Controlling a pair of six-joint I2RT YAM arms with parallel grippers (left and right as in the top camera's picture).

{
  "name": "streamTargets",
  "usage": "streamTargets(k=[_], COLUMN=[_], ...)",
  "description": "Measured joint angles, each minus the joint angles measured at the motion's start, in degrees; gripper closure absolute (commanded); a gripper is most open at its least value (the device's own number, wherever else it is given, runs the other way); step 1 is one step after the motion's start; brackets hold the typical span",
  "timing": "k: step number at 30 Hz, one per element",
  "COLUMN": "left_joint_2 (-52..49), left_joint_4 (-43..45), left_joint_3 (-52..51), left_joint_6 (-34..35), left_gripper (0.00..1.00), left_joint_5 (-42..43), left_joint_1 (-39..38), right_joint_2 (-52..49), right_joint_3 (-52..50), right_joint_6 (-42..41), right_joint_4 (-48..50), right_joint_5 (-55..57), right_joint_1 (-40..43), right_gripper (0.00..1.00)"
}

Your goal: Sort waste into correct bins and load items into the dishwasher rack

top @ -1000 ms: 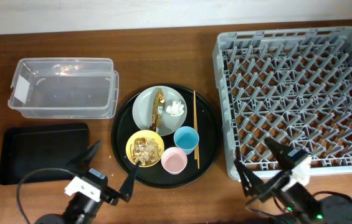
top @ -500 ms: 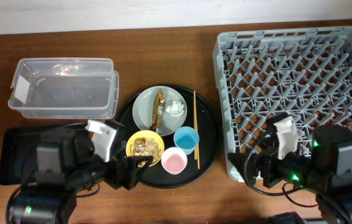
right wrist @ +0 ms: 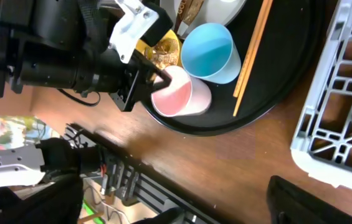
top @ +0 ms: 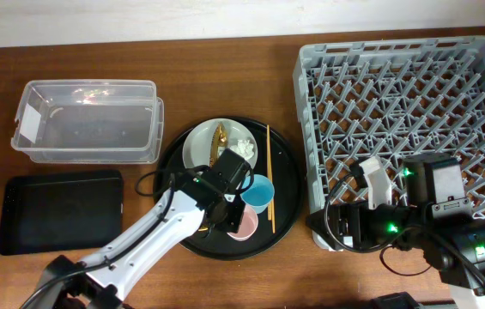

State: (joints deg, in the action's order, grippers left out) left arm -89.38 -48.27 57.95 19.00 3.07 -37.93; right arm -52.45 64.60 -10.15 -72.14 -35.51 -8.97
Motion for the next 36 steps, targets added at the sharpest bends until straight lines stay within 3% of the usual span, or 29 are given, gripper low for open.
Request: streamTargets(k=[6, 8, 11, 14, 17, 20, 23, 25, 27, 28, 30, 31, 36], left_joint_2=[4.3, 11.4, 20.2, 23.8, 24.0, 24.0, 24.0, 24.0, 24.0, 24.0, 24.0, 24.0, 24.2], left_joint_4=[-8.3, -10.0, -8.8, -6.2, -3.3, -2.9, -1.8, -1.6, -1.6, -1.6, -1.2, -0.5, 0.7], left_joint_3=[0.6, 3.2, 4.9, 5.0, 5.0, 5.0, 5.0, 5.0, 5.0, 5.0, 5.0, 5.0, 5.0], left_joint_6=[0.1, -3.0, -9.0, -15.2, -18.6, -19.9, -20.4, -20.4, -20.5, -20.5, -20.5, -20.6, -20.6], left_gripper=[1.00, 1.00, 1.00, 1.00, 1.00, 1.00, 1.00, 1.00, 1.00, 1.00, 1.00, 1.00, 1.00], left_joint_5=[1.0, 7.8, 25.1, 47.2, 65.1, 75.0, 78.5, 79.8, 81.1, 81.3, 81.2, 80.9, 81.2], left_joint_1=[0.2, 3.0, 12.7, 23.3, 27.5, 28.9, 29.1, 29.1, 29.6, 29.6, 29.5, 29.3, 29.1], right_joint_2=[0.0, 0.0, 0.0, 0.0, 0.0, 0.0, -0.5, -1.8, -2.3, -2.3, -2.4, -2.5, -3.0], right_joint_3=[0.0, 0.0, 0.0, 0.0, 0.1, 0.1, 0.1, 0.1, 0.1, 0.1, 0.1, 0.1, 0.1], right_joint_6=[-0.1, 0.7, 1.7, 0.8, -1.9, -3.5, -4.5, -4.7, -4.8, -4.9, -4.8, -4.9, -5.0], right_joint_4=[0.0, -0.1, 3.7, 18.4, 28.4, 30.8, 33.1, 36.5, 37.5, 37.5, 37.1, 36.7, 36.6], right_joint_5=[-0.2, -0.8, -3.1, -5.2, -6.0, -6.1, -10.3, -15.7, -18.1, -18.6, -19.4, -20.3, -21.2], right_joint_1=[0.0, -0.8, -8.0, -18.6, -21.9, -22.2, -22.3, -22.3, -22.0, -21.8, -21.8, -22.1, -22.2], right_gripper=[0.08, 0.09, 0.10, 0.10, 0.10, 0.12, 0.34, 0.37, 0.37, 0.19, 0.09, 0.10, 0.34])
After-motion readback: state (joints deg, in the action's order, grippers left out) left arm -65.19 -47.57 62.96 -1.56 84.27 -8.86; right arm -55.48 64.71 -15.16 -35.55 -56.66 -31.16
